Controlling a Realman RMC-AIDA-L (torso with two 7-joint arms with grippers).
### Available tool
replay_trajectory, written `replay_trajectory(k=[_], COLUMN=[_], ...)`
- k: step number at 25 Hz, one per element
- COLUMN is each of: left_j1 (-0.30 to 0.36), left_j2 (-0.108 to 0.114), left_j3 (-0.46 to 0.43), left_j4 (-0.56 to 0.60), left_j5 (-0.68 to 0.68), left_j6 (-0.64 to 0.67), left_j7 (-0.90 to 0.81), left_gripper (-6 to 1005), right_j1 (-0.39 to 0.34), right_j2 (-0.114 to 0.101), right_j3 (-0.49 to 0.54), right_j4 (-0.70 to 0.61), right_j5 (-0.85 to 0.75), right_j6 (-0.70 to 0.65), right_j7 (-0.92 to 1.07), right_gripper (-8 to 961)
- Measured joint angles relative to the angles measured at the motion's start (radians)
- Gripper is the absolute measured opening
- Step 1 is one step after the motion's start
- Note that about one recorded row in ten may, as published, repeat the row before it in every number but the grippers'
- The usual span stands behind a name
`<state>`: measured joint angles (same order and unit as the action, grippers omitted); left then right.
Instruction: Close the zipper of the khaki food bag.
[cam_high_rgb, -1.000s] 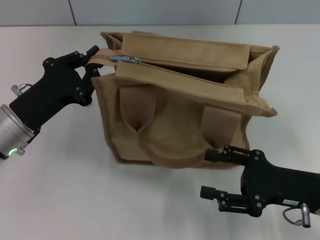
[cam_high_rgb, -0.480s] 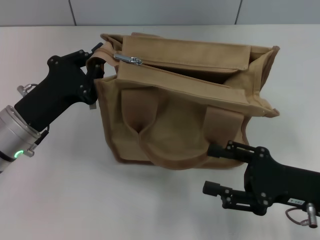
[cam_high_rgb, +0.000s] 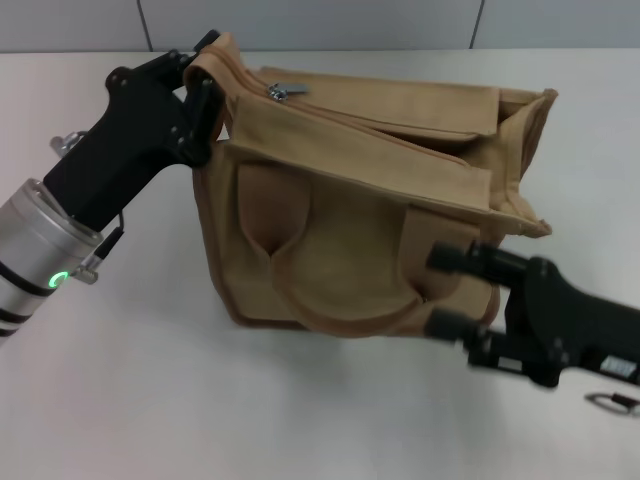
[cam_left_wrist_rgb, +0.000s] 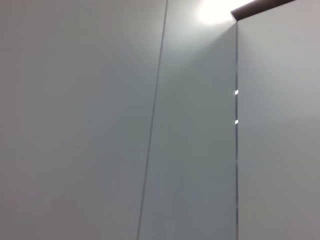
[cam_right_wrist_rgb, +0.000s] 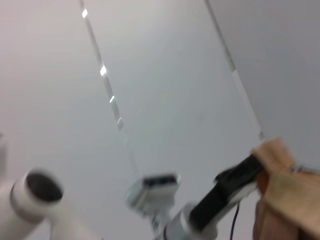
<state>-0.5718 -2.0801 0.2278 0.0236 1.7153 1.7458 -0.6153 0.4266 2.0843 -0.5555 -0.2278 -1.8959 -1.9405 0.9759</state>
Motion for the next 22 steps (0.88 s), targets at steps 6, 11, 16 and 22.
replay_trajectory(k=[6, 11, 16, 22], left_j1=[-0.027, -0.031, -0.031, -0.042], left_j2=[0.0, 0.0, 0.0, 0.0], left_j3=[0.002, 0.005, 0.004, 0.001], left_j4=[-0.05, -0.075, -0.076, -0.076], left_j5=[0.007, 0.01, 0.01, 0.011], left_j6=[0.007, -0.001, 0.002, 0.004], left_j7=[0.059, 0.093, 0.091, 0.09], left_gripper=[26, 27, 28, 29], right_j1=[0.038, 0.085, 0.152, 0.2], right_j2=[-0.001, -0.001, 0.0, 0.001], right_j3=[0.182, 0.266, 0.278, 0.362], right_j4=[0.066, 0.108, 0.13, 0.224], right_j5=[0.0, 0.0, 0.0, 0.0], right_j6=[-0.005, -0.006, 0.003, 0.129], right_j7=[0.123, 0.218, 0.364, 0.618], right_gripper=[742, 742, 725, 624])
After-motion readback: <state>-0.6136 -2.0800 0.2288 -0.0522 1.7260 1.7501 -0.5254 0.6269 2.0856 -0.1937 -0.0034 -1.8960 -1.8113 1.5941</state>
